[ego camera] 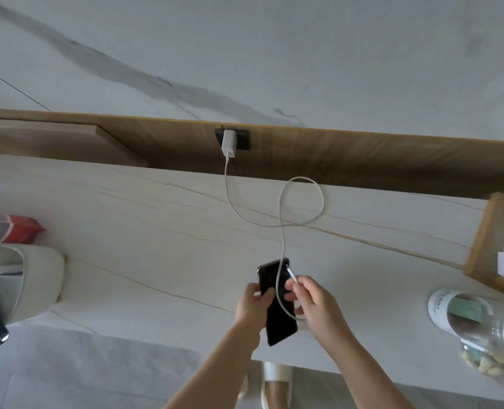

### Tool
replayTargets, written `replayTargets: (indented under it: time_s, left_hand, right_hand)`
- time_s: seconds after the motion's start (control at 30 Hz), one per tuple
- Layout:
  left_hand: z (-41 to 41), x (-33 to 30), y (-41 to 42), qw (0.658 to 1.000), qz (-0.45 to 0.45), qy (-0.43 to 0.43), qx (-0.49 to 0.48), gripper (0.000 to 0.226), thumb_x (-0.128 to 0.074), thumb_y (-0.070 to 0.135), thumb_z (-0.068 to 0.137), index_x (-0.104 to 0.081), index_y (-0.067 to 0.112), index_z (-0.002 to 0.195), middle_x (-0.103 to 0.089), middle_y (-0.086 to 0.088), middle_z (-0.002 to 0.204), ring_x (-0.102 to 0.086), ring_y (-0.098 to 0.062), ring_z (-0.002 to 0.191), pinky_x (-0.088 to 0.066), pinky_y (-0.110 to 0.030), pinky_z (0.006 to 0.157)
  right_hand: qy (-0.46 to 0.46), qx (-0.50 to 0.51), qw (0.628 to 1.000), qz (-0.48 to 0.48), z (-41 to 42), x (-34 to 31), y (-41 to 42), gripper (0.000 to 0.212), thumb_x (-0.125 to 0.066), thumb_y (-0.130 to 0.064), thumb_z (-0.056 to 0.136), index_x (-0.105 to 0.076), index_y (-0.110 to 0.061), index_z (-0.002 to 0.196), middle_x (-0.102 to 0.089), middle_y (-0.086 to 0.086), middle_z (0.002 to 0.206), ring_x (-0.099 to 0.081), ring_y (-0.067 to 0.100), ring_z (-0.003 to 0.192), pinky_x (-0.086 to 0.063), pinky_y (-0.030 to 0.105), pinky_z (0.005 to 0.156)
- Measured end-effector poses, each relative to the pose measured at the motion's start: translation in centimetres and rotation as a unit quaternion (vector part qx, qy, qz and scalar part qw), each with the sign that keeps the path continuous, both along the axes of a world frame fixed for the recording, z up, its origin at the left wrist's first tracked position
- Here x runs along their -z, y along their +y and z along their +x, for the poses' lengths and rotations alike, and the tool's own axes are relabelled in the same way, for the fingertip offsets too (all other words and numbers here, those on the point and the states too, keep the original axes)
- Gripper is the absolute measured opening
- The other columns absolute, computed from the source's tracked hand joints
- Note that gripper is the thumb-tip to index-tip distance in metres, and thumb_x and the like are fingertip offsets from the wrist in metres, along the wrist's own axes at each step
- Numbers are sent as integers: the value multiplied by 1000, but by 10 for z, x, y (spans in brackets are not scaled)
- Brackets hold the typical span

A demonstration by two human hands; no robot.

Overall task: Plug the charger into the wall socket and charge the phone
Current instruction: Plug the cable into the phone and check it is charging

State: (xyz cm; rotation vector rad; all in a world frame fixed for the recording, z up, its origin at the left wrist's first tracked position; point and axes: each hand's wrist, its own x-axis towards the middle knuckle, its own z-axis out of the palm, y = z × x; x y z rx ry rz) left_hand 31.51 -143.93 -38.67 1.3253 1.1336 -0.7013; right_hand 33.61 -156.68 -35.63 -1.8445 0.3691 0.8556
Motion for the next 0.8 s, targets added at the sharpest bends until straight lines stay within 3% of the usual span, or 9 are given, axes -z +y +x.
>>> replayTargets:
  time_s: [0.13, 0.23, 0.33, 0.43, 0.57, 0.63, 0.7, 0.8]
  left_hand:
    - [13, -41, 29, 998, 2, -44, -39, 10, -53, 22, 93, -56, 16, 99, -67, -13, 91, -67, -25, 79, -59, -34, 64]
    - [27, -79, 53, 995, 33, -78, -50, 8, -54, 26, 92, -58, 20, 95, -66, -10, 86, -66, -23, 76, -57, -37, 67]
    - [37, -125, 80, 989, 59, -108, -79, 11, -54, 30, 91, -59, 21, 95, -66, -5, 81, -65, -19, 71, -53, -31, 60]
    - [44, -179, 105, 980, 39, -134, -142, 17, -54, 30, 92, -57, 17, 103, -68, -8, 90, -68, -20, 78, -54, -29, 55]
    - [52, -263, 129, 955, -29, -174, -237, 26, -56, 30, 89, -58, 12, 109, -68, -16, 96, -68, -33, 87, -57, -42, 69]
    - [54, -306, 135, 939, -92, -166, -288, 29, -59, 34, 85, -61, 13, 105, -72, -19, 89, -70, -37, 80, -58, -48, 70]
    - [56, -350, 141, 912, -184, -173, -323, 34, -59, 38, 84, -63, 10, 103, -75, -18, 80, -72, -35, 71, -57, -45, 68]
    - [54, -406, 148, 867, -302, -228, -323, 44, -46, 41, 91, -62, 6, 113, -72, -22, 101, -70, -36, 83, -53, -47, 79]
  right_hand:
    - [-53, 17, 998, 32, 17, -47, 13, 19, -49, -24, 94, -65, -28, 84, -63, -11, 66, -52, -2, 53, -41, 3, 54]
    - [-73, 42, 995, 58, 27, -92, 26, 23, -53, -32, 92, -69, -25, 77, -57, -14, 52, -44, 1, 47, -37, 8, 50]
    - [-106, 39, 990, 83, 34, -147, 40, 22, -56, -38, 88, -71, -25, 79, -59, -11, 54, -45, 2, 48, -39, 14, 49]
    - [-136, 23, 985, 105, 35, -208, 53, 14, -60, -32, 87, -70, -28, 78, -71, -6, 67, -57, 5, 52, -47, 15, 50]
    - [-143, -19, 980, 137, 18, -284, 68, 6, -61, -23, 88, -66, -22, 85, -74, -1, 73, -59, 11, 48, -45, 19, 44]
    - [-153, -35, 977, 145, 6, -316, 75, 8, -61, -24, 88, -67, -26, 85, -73, -1, 71, -52, 7, 46, -42, 16, 45]
    - [-156, -28, 976, 149, -4, -347, 82, 10, -61, -31, 85, -71, -30, 86, -70, -3, 66, -48, 3, 47, -42, 15, 47]
    - [-164, 3, 972, 167, -15, -396, 94, 25, -54, -45, 76, -75, -34, 84, -61, -7, 57, -45, 1, 46, -39, 13, 49]
